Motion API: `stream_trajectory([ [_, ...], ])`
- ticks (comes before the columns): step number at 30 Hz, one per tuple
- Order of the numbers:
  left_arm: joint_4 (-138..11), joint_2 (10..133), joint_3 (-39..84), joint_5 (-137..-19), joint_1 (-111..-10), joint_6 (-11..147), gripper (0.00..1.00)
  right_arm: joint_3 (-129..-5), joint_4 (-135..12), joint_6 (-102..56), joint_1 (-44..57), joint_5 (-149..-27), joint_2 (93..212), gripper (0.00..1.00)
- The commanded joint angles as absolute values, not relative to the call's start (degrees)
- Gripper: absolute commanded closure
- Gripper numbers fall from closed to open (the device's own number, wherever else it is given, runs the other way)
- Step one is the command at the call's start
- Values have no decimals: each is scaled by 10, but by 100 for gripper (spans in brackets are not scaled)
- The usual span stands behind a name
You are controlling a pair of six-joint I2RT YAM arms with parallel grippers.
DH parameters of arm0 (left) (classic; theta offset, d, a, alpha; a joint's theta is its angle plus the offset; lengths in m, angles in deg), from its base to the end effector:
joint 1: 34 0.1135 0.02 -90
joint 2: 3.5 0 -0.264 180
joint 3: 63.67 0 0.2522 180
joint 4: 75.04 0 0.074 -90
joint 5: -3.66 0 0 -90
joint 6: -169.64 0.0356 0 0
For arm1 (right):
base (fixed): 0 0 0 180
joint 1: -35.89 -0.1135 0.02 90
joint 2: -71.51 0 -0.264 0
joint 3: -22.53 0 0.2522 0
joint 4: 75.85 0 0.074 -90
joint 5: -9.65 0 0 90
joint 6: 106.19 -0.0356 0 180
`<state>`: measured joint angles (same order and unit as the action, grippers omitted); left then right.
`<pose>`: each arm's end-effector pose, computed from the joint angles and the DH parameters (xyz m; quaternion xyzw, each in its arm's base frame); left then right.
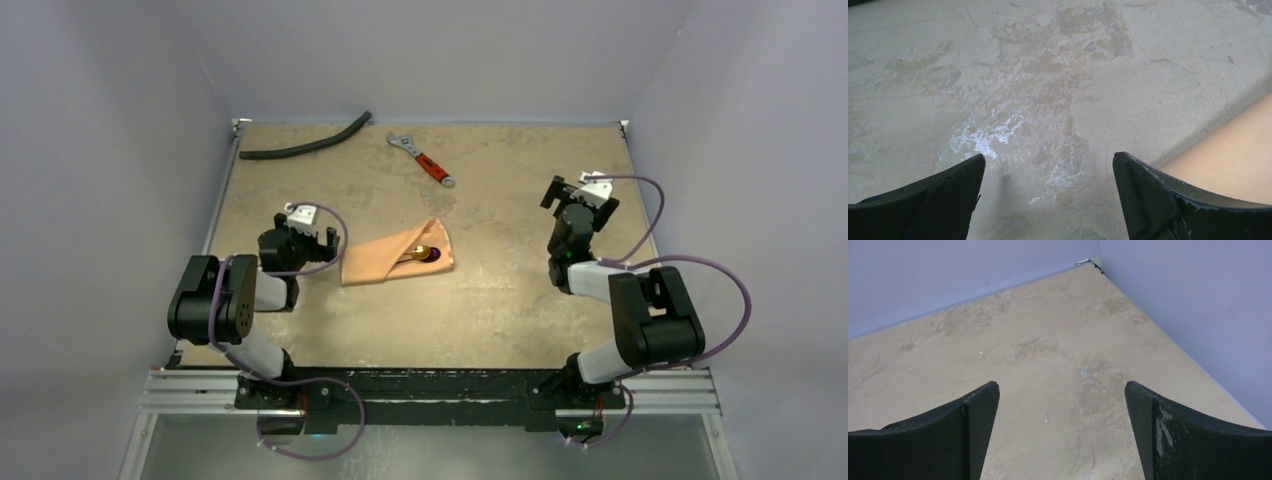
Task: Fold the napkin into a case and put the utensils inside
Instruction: Reset both arms
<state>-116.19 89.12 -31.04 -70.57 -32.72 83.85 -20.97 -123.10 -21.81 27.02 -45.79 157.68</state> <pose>0.2608 -0.0038 0.1239 0.1004 0.8033 -0.0838 0.5810 0.2904 0.0249 0.2142 0.1998 0.6536 -0.1114 0.7214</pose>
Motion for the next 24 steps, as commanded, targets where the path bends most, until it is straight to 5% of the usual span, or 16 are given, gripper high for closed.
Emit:
stream_trajectory([
  [1,-1332,879,-354,-716,-323,820,2,-178,-1308,-208,279,-447,1533,1],
  [6,-1478,930,-404,-748,-323,801,1,-125,-1290,-231,278,-493,1491,1],
  [16,-1369,913,-360,-751,-322,803,1,-62,-1509,-196,303,-599,1614,1],
  [24,-1364,919,-352,-743,-322,807,2,-65,-1490,-193,311,-608,1605,1],
])
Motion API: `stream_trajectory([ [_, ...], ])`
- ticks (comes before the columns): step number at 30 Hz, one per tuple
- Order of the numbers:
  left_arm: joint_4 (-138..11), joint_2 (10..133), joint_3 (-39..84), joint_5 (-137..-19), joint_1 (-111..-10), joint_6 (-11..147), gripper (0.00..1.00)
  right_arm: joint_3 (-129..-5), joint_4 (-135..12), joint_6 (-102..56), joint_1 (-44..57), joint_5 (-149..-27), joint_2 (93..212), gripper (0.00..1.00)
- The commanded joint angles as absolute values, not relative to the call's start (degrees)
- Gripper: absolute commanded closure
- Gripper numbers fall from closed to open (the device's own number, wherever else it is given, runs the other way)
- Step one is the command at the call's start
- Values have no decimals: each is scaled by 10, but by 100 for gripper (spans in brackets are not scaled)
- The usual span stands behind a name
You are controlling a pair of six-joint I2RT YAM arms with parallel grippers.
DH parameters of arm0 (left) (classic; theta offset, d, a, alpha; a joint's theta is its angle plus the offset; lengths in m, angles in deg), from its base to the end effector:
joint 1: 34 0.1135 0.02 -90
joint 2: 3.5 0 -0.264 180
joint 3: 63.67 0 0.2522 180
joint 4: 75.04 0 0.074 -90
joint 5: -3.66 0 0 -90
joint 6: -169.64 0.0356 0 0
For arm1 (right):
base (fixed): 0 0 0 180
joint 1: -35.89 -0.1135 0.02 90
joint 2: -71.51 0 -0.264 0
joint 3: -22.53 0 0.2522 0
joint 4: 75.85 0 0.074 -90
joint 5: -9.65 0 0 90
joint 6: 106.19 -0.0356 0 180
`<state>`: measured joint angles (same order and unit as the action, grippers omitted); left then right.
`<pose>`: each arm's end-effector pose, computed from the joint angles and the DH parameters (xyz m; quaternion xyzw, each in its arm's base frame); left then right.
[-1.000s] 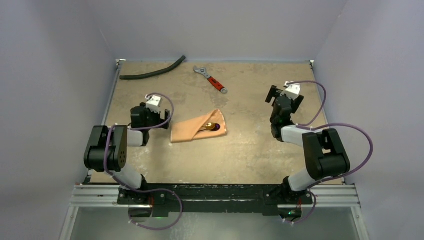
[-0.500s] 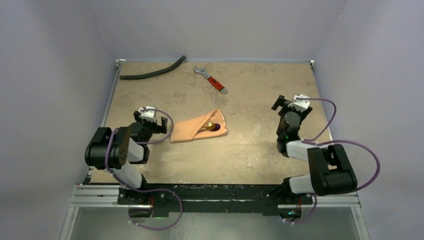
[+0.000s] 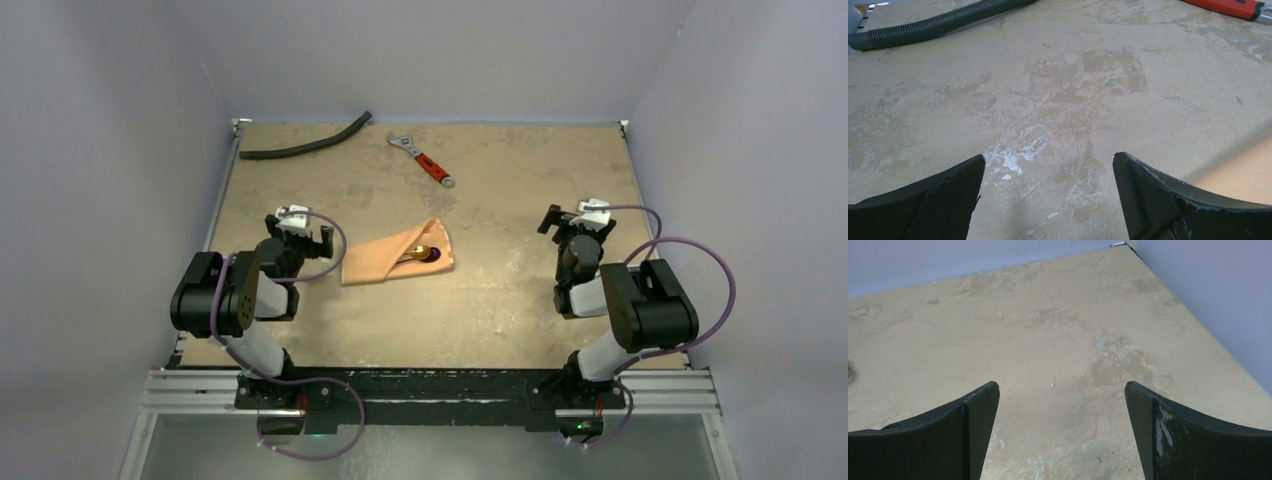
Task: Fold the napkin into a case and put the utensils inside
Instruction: Reset both arms
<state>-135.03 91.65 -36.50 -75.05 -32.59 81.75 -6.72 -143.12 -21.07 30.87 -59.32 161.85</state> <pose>0.2462 -0.0009 0.1275 0.0691 0.7506 -0.0541 0.6549 0.2503 0.0092 0.1683 0.1350 0.6569 -0.0583 0.7395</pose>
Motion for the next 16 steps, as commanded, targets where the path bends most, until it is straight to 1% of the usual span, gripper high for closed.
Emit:
stream_trajectory([
  [1,-1363,918,-352,-743,-322,807,1,-63,-1505,-189,311,-599,1608,1],
  [3,-1363,918,-353,-743,-322,807,1,-58,-1533,-185,311,-597,1617,1],
  [16,-1358,918,-351,-748,-323,809,1,-59,-1529,-186,311,-597,1615,1],
])
